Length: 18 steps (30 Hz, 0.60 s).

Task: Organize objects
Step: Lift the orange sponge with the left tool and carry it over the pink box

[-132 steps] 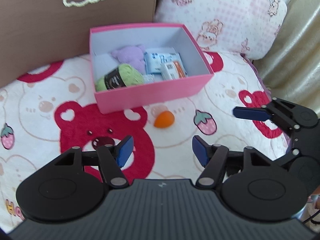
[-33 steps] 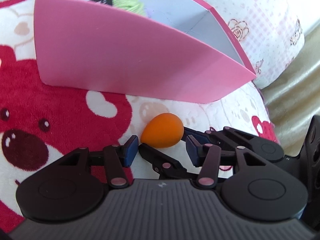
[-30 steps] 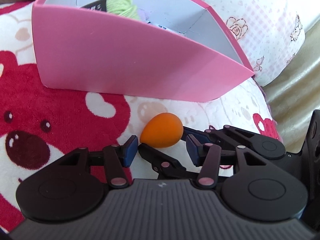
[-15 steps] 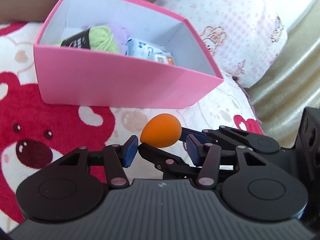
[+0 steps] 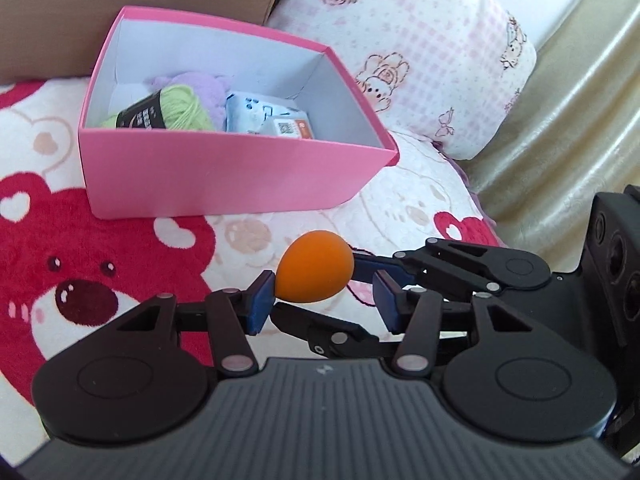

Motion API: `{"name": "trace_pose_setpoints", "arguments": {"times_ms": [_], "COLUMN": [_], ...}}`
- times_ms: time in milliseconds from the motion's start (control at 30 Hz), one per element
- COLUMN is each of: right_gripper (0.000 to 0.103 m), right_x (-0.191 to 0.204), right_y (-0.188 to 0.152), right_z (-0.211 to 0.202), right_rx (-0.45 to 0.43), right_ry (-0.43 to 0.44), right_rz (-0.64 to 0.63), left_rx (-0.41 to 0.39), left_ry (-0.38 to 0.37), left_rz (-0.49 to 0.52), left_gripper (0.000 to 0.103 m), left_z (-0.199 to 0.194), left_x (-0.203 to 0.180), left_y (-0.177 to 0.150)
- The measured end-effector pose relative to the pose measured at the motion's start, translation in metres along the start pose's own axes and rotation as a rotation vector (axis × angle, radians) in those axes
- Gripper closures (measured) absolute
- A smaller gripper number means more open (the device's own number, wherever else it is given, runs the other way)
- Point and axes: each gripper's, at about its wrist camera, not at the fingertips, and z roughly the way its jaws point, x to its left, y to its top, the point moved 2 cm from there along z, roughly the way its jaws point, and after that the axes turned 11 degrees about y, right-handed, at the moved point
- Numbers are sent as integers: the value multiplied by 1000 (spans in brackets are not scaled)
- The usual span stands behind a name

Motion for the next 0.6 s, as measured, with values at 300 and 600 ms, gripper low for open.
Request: {"name": "trace_pose_setpoints", "arguments": {"times_ms": [300, 600], "right_gripper": [48, 49], "right_x": [6, 10], "right_y": [9, 18], "right_z": [-15, -31], "right_rx": [-45, -96], "right_ry": [19, 57], "right_rz": [7, 28], "left_rx": [0, 79], "left_ry": [-33, -17], "left_rz": [-44, -47], "left_gripper": [51, 51], "left_z": [-20, -21], "left_x": [3, -3], "left_y": [11, 24]}}
